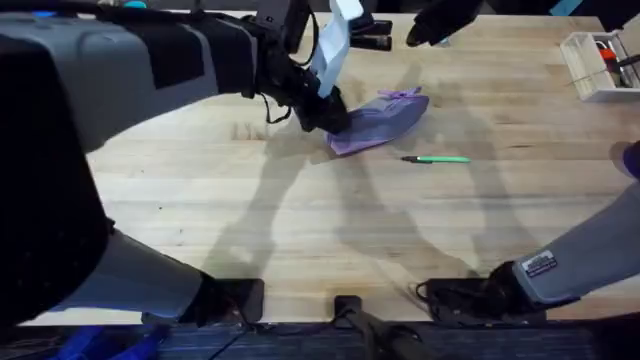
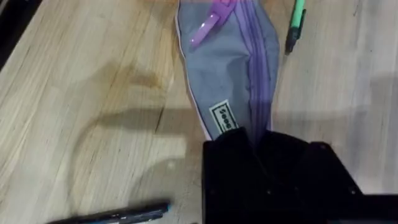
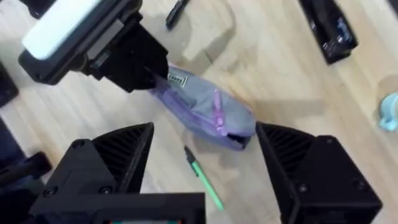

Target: Unzip the bag, pick up the pens from the table one at a time and place them inside, then zip the bag closed.

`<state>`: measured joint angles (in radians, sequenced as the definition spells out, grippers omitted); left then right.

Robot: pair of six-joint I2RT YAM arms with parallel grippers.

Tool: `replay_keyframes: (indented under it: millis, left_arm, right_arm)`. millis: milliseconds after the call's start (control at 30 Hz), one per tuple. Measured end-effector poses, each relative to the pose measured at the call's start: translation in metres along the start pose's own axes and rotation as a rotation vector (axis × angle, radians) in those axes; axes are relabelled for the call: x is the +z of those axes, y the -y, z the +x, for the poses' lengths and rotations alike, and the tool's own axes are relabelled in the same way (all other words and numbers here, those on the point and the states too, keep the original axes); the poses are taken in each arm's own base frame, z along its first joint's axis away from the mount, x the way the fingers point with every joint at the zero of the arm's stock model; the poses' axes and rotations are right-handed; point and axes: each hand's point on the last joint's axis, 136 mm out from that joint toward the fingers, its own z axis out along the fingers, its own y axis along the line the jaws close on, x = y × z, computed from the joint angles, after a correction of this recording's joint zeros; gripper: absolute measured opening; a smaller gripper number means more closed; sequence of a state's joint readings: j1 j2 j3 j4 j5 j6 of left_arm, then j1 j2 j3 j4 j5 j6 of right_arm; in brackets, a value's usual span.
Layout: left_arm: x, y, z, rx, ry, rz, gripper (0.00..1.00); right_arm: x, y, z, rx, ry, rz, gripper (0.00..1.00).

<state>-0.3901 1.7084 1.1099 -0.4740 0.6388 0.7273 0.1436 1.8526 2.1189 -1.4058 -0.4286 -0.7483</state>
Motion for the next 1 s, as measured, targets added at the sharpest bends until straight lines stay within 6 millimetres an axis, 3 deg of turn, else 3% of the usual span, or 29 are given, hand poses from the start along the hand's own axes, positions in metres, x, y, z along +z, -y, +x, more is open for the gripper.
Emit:
replay_keyframes:
  millis: [767,1000]
  left_arm:
    - [0.000,-0.001,0.000,0.001,0.000,-0.003,0.042]
    - [0.000,-0.001,0.000,0.001,0.000,-0.003,0.042]
  right_arm:
    - [0.001,-0.005,0.011,0.065,-0.046,-0.018,0.996]
    - [0.025,-0.005,0.033,0.116,-0.115,-0.051,0.997]
